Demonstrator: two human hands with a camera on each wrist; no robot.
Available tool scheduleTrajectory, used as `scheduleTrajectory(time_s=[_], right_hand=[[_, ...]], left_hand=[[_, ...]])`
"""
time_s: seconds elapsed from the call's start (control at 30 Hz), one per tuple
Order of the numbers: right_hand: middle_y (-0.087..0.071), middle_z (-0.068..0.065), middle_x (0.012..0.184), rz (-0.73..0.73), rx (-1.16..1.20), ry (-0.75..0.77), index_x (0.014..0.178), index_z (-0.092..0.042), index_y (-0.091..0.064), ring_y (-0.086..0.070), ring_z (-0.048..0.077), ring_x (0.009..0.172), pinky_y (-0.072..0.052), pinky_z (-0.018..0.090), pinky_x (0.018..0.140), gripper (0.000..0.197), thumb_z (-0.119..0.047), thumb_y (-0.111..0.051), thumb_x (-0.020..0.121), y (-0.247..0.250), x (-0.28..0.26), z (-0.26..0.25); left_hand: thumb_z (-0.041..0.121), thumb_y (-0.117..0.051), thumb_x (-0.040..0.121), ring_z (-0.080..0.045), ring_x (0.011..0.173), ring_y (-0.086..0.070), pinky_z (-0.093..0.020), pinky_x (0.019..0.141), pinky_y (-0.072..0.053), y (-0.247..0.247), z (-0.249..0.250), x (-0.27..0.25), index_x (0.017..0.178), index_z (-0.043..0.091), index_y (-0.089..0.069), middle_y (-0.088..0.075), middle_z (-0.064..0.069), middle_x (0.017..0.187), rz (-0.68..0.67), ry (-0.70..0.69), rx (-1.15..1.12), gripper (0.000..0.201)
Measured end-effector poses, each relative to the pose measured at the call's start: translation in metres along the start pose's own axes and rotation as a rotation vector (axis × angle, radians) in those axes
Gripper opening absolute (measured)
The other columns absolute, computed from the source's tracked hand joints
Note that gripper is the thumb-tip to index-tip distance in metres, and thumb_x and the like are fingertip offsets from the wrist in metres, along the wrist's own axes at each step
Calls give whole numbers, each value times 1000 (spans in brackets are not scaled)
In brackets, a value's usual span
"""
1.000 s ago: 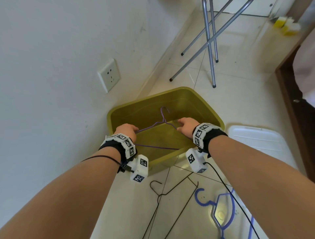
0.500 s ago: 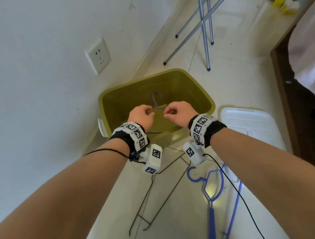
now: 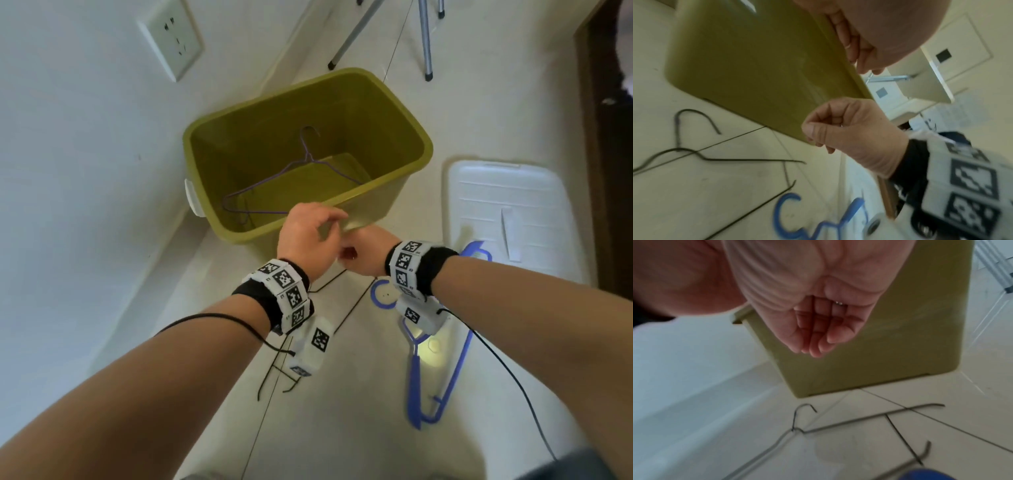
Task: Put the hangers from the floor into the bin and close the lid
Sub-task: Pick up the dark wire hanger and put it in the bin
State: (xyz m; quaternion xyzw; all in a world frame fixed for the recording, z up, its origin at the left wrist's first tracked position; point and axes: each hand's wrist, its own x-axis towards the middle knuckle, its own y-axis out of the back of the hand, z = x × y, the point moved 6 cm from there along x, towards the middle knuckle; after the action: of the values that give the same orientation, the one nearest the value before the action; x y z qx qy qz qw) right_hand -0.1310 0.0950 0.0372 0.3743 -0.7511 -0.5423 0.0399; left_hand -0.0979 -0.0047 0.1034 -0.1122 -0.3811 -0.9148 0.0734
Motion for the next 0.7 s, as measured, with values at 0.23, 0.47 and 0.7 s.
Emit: scheduleTrajectory(time_s=[0.23,0.47,0.7], right_hand=[[-61,4,115,-225,-156,-92,106,-18,-62,-58,27,104,-49,34,82,25,-14,-51,84,-46,12,19],[-50,12,123,-298,-343,-53,124,-9,-51,-54,32,110,-52,38,83,41,-1,-52,84,-76,37,9],[-50,19,128,-387,-524,-25,130,0,-43,-50,34,118,-47,39,87,41,0,-49,90,-102,47,-1]], left_hand=[[16,-55,85,-21,96,-62,-29,85,-50,-30,-59,-50,107,16,-70,-71,-3,99,-257,157,120,27],[24,-57,85,-18,107,-59,-34,93,-51,-53,-118,-71,118,22,-62,-63,-1,113,-493,452,186,34],[27,-61,84,-22,115,-57,-30,98,-47,-70,-139,-82,127,18,-53,-55,-6,129,-660,586,226,45]])
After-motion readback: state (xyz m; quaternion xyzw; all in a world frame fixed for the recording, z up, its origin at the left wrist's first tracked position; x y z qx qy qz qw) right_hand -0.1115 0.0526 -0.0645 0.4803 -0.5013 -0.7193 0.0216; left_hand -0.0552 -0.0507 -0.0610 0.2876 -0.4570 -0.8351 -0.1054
